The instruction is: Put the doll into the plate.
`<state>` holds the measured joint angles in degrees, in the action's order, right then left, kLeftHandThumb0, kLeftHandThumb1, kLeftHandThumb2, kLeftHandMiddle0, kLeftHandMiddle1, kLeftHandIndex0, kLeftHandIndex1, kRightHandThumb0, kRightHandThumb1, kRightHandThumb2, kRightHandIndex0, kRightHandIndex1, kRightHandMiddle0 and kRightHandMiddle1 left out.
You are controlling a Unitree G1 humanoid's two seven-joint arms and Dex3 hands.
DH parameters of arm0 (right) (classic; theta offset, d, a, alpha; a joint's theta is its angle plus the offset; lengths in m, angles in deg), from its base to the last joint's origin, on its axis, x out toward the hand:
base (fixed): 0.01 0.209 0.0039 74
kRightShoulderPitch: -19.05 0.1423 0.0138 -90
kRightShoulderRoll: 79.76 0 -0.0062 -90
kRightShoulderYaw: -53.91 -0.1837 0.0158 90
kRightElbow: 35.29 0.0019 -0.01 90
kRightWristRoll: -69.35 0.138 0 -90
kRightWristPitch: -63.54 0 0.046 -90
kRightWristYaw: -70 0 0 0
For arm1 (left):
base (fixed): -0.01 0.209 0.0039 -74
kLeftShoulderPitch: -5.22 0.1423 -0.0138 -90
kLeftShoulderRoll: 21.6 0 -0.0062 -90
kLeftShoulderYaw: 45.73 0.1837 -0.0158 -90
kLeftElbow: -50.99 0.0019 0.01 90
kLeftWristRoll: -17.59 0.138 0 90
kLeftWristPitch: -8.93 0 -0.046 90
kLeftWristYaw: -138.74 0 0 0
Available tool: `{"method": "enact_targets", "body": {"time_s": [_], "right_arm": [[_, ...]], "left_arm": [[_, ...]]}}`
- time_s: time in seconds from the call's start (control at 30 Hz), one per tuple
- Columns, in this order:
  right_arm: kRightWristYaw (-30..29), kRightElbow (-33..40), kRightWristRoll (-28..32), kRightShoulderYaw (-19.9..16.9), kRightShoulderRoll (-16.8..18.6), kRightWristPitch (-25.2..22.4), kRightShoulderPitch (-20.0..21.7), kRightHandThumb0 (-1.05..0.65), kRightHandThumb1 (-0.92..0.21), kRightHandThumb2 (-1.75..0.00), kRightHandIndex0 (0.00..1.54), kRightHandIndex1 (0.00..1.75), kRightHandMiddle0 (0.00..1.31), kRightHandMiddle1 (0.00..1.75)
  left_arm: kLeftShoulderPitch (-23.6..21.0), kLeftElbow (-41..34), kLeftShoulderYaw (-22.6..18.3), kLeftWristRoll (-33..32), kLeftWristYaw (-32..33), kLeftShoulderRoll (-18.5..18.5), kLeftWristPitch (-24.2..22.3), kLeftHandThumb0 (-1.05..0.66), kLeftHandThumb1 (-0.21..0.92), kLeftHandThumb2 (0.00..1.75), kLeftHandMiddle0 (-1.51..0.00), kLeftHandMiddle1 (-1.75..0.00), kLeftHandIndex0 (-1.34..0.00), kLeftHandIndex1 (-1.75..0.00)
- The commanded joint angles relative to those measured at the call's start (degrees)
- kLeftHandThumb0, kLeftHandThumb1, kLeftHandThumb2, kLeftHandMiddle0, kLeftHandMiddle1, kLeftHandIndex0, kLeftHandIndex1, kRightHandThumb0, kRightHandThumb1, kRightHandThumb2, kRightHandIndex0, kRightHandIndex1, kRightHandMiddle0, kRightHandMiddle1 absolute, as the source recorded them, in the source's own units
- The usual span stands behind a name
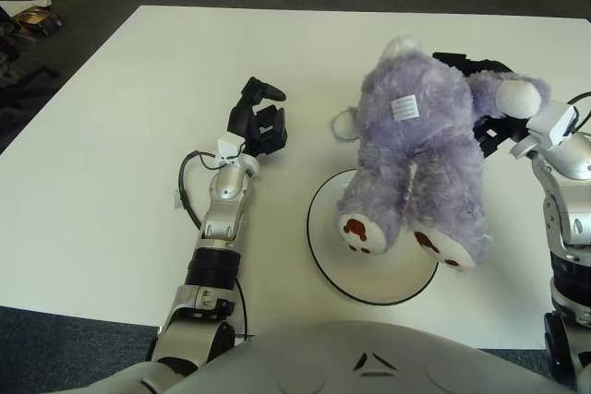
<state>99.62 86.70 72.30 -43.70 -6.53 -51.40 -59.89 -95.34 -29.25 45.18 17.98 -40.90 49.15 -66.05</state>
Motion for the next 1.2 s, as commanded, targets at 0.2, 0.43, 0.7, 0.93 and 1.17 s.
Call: {"method": "enact_targets", "body": {"time_s": [0.2,0.43,0.7,0.93,1.17], "right_arm": [[3.32,1.89,3.44,-0.48,-1.5,1.16,-2.19,0.25,-0.15,-1.46,1.0,1.75,1.09,1.75],[3.89,3.1,3.25,-0.06,-1.23,5.93,-5.95,-0.29,-0.36,-1.1,1.26,1.75,1.02,1.75],[5.48,2.54,0.05,1.8,-3.89,9.79,-8.73,-0.17,-0.24,-1.33,1.28,1.75,1.13,1.75],[6.16,0.44,-4.1,3.1,-6.44,17.09,-9.58,-0.16,-0.17,-1.48,1.3,1.75,1.18,1.75],[5.41,0.11,-5.31,3.91,-5.66,19.57,-10.33,-0.14,-0.16,-1.52,1.29,1.75,1.18,1.75]], "left_arm": [[3.02,2.64,0.16,0.72,0.96,-0.32,-0.07,-0.4,0.61,0.94,-1.04,-1.75,-0.39,-1.75],[2.91,2.87,0.21,0.25,0.51,-0.41,0.16,-0.4,0.61,0.94,-1.03,-1.75,-0.38,-1.75],[2.9,2.9,0.21,-0.45,-0.17,-0.43,0.41,-0.39,0.62,0.92,-1.02,-1.75,-0.38,-1.75],[2.83,2.95,0.2,-0.95,-0.38,-0.66,0.44,-0.39,0.62,0.92,-1.01,-1.75,-0.38,-1.75],[2.79,3.15,0.27,-0.87,-0.43,-0.55,0.97,-0.39,0.62,0.92,-1.0,-1.75,-0.38,-1.75]]}}
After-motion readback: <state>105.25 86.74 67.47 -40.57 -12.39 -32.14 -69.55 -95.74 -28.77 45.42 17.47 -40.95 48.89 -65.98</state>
